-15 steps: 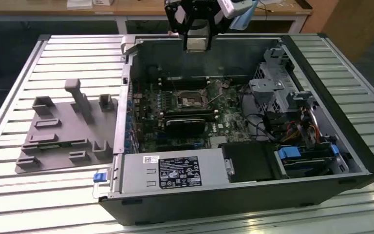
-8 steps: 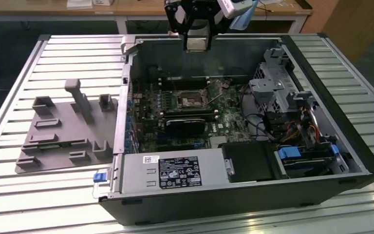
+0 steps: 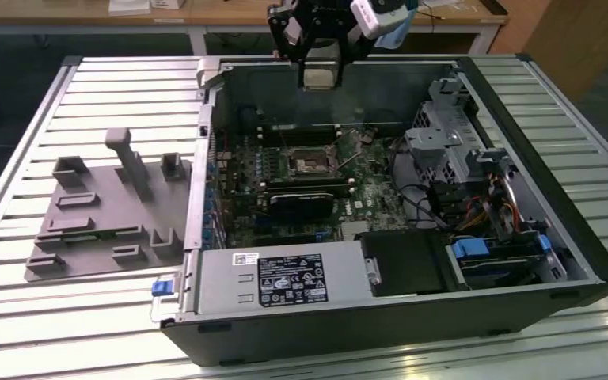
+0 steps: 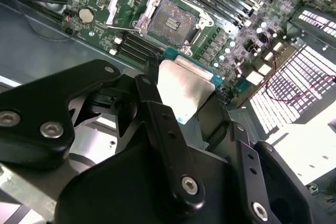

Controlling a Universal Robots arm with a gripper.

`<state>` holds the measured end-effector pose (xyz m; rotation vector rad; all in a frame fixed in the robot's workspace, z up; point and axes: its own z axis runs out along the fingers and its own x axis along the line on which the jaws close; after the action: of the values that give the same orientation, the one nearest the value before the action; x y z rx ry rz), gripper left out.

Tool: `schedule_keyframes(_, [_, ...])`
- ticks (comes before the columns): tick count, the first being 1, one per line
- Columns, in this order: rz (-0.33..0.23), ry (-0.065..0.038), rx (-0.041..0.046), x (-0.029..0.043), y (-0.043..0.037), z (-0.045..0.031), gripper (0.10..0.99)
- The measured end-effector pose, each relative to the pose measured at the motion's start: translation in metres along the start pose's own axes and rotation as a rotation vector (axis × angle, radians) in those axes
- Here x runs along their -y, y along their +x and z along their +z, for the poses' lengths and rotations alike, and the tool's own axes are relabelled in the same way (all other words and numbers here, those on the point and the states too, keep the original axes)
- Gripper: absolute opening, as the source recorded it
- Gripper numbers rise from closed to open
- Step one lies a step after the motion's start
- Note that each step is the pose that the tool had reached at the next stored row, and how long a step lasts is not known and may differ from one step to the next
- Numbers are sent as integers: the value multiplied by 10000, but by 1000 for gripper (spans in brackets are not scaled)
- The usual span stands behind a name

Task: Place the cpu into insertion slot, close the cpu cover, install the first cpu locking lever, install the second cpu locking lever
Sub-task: 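Place the cpu into insertion slot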

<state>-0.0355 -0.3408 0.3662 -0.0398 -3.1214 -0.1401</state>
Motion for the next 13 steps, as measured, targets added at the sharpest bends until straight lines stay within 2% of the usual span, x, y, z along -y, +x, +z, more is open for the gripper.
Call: schedule_keyframes(13, [-12, -3, 101, 21, 7, 231, 541])
